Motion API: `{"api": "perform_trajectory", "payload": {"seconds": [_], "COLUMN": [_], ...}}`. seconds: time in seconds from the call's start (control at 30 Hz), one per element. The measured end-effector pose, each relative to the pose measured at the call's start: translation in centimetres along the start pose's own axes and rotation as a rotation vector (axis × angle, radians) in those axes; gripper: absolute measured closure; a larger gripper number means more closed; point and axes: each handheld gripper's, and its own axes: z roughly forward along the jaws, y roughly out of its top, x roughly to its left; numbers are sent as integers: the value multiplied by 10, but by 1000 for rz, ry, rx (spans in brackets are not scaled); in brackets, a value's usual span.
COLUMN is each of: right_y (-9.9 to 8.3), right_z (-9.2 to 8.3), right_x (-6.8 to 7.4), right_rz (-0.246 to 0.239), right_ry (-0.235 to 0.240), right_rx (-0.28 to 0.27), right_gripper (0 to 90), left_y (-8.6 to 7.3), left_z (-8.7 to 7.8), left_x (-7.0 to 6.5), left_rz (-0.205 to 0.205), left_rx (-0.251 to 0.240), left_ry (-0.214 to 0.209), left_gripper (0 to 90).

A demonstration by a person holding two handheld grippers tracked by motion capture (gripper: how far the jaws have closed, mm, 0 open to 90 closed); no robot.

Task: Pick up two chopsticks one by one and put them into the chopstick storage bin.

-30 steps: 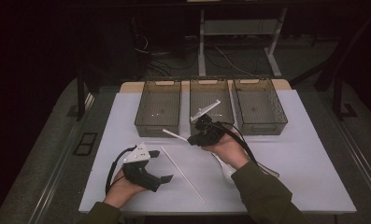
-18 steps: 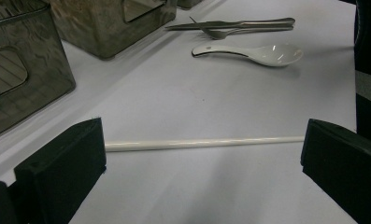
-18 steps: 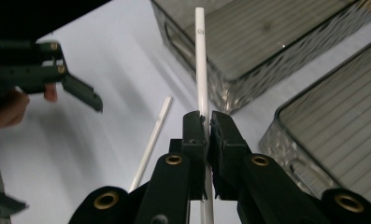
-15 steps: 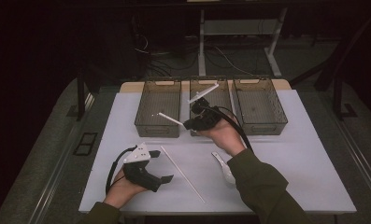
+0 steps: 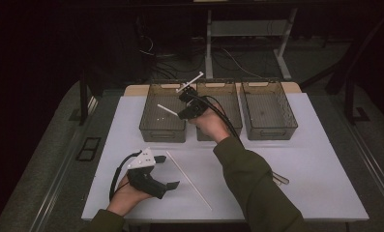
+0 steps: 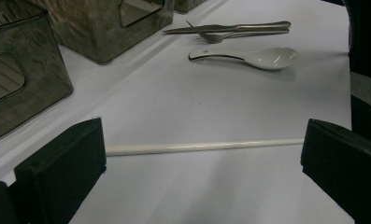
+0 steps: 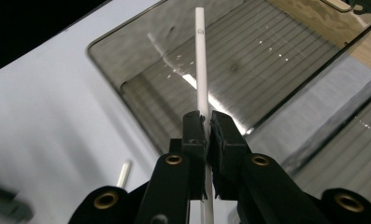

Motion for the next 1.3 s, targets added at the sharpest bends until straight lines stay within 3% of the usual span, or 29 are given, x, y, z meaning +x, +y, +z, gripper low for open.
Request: {"api": "perform_trajectory", "payload": {"seconds": [0.33,0.7,1.13,1.3], "right_y": [24,43,56,59], "right_z": [39,76,103,109], "right_x": [-10,-6,-13,-14], "right_rz": [47,64,128,133], "right_ry": [-40,-84,-103,-113], "right_rx": [21,69,73,68], "right_gripper": [847,847,845,840], "left_y": [0,1,1,2], "left_z": [-1,-2,-2,-1], "left_x": [0,1,2,2], "left_rz": [10,-1,-7,-6], "left_rx": [6,-5,-16,-17], "left_ry": [-1,-1,-6,-5], "left_gripper": [0,0,0,0]}}
